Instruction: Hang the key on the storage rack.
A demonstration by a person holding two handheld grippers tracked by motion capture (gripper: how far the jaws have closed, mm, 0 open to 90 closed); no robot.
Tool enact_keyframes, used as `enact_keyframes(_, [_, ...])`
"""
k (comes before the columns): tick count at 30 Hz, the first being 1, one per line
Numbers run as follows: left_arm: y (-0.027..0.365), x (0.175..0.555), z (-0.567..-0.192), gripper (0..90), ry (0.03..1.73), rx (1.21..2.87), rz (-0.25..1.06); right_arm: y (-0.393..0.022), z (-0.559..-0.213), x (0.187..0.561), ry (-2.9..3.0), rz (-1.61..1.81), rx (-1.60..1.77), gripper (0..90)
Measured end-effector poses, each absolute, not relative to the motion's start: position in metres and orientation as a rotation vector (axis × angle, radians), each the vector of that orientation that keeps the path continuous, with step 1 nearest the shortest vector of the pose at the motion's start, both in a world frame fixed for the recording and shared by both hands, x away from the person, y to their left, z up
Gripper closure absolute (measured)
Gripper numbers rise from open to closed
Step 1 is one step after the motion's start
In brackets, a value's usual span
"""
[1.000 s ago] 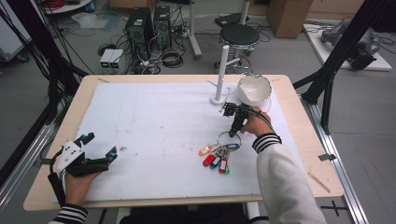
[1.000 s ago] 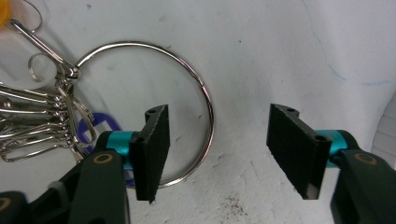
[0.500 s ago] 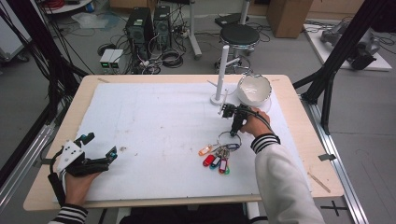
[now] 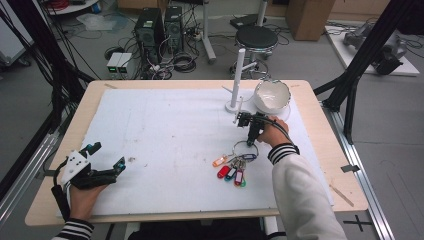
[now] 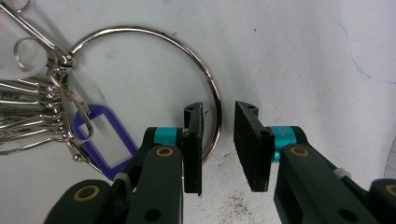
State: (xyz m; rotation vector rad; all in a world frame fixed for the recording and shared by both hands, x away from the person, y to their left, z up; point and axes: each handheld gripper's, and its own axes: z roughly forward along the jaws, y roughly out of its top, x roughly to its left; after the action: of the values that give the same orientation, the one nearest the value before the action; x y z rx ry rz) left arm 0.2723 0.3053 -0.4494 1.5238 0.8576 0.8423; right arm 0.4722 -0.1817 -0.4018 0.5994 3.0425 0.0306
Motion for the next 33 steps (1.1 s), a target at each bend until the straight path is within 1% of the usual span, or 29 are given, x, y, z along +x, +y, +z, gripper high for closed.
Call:
enact_keyframes(7, [0.305,0.272,-0.449,1.7,0.857,1.524,0.844,-0.181,-0.403,0.473,3.045,0.009,0.608,77.2])
enact_keyframes(8, [0.305,0.272,-0.449,1.7,0.857,1.524,0.844,-0.181,-0.403,0.473,3.054,0.003,0.624,80.2])
enact_keyframes(9, [0.305,0.272,-0.449,1.7,0.857,1.524,0.844,-0.181,-0.403,0.473,3.054,0.003,0.624,80.2])
enact_keyframes(10, [0.305,0.272,-0.449,1.7,0.855,1.526,0.844,-0.181,-0.404,0.473,3.053,0.007,0.616,83.3])
enact_keyframes(12, [0.305,0.272,-0.449,1.7,0.857,1.525,0.845,-0.181,-0.404,0.473,3.052,0.005,0.623,84.5])
enact_keyframes(22, [0.305,0.272,-0.449,1.7,0.854,1.526,0.846,-0.179,-0.403,0.47,3.03,-0.016,0.605,85.9])
enact_keyframes(24, [0.305,0.272,-0.449,1.7,0.855,1.526,0.845,-0.18,-0.4,0.469,3.026,-0.002,0.611,87.5])
enact_keyframes(33, [0.305,0.272,-0.449,1.7,0.855,1.526,0.845,-0.195,-0.375,0.463,3.004,0.236,0.647,87.8])
